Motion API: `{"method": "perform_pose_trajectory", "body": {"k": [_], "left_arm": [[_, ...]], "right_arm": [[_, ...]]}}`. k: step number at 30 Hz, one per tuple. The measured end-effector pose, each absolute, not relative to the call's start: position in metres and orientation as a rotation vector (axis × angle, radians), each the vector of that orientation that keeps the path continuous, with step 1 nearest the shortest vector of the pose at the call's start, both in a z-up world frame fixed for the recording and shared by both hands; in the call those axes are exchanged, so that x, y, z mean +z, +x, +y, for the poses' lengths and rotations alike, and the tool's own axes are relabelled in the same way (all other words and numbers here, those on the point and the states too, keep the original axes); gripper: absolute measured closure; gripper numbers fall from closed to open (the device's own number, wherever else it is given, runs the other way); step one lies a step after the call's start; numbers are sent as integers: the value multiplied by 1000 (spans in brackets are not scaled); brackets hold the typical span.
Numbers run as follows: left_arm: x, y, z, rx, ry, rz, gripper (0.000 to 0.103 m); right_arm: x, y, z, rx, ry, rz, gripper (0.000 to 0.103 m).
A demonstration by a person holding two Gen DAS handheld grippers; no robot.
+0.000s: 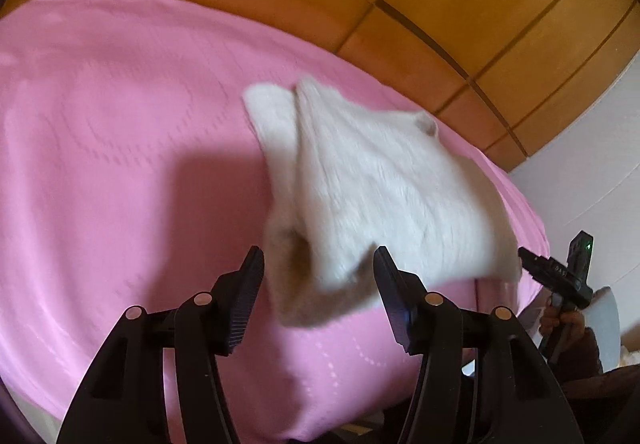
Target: Fold small clothes
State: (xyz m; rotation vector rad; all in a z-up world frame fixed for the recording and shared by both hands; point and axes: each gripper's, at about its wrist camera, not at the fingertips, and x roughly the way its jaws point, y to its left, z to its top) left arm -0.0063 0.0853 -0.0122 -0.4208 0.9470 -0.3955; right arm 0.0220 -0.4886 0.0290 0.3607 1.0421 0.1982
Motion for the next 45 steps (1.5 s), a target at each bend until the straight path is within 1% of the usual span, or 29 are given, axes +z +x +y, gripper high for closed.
{"method": "perform_pose_trajectory", "body": {"k": [1, 2, 3, 4, 9, 10, 12, 15, 17, 18, 19, 20, 21, 23, 25, 27, 31, 35, 37, 38, 40, 43, 44, 45], "left_arm": [[-16, -5, 81, -393, -415, 949, 49], [-18, -3, 79, -393, -413, 955, 57], [-20, 1, 75, -395, -405, 969, 81], [-19, 5, 71, -376, -380, 977, 97], [13, -9, 79, -387, -354, 927, 99], [15, -14, 82, -388, -342, 929, 99], [7, -17, 88, -368, -344, 962, 99], [-28, -8, 88, -295, -364, 1068, 99], [-30, -7, 82, -288, -373, 1066, 97], [-25, -7, 81, -277, -373, 1053, 89], [-17, -8, 83, -270, -371, 1033, 80], [-10, -11, 85, -259, -370, 1009, 77], [0, -12, 86, -238, -360, 969, 76], [12, -12, 83, -233, -342, 920, 76], [22, -10, 72, -265, -333, 874, 76], [25, -2, 57, -283, -305, 865, 76], [23, 19, 13, -327, -219, 861, 76], [9, 42, -4, -308, -179, 906, 76], [-7, 55, -2, -174, -111, 950, 74], [-15, 59, 7, -158, -140, 971, 74], [-21, 63, 18, -152, -218, 981, 75], [-5, 62, 12, -150, -217, 952, 75], [2, 60, 7, -175, -210, 925, 73], [9, 60, 1, -201, -202, 899, 69]], "right_arm": [[26, 22, -486, 193, 362, 1046, 57], [22, 24, -483, 195, 361, 1061, 69], [21, 26, -480, 188, 349, 1070, 89], [24, 28, -478, 179, 330, 1069, 92], [75, 15, -492, 167, 304, 943, 97], [75, 14, -496, 145, 292, 947, 99], [57, 18, -502, 105, 294, 993, 99], [26, 24, -500, 72, 297, 1055, 99], [24, 24, -497, 60, 270, 1050, 98], [27, 23, -497, 55, 260, 1040, 94], [32, 22, -497, 38, 246, 1025, 80], [39, 21, -498, 17, 231, 1004, 71], [49, 19, -498, -11, 208, 968, 64], [66, 17, -494, 3, 191, 918, 63], [76, 17, -481, 51, 188, 890, 55], [81, 22, -455, 128, 159, 882, 52], [72, 35, -391, 290, 97, 905, 42], [51, 44, -338, 361, -16, 930, 39], [37, 53, -330, 346, -56, 952, 36], [29, 60, -330, 321, -70, 972, 35], [12, 71, -341, 320, -2, 992, 35], [9, 78, -349, 312, 58, 986, 35], [10, 78, -348, 310, 61, 987, 34], [11, 77, -345, 310, 51, 984, 33]]}}
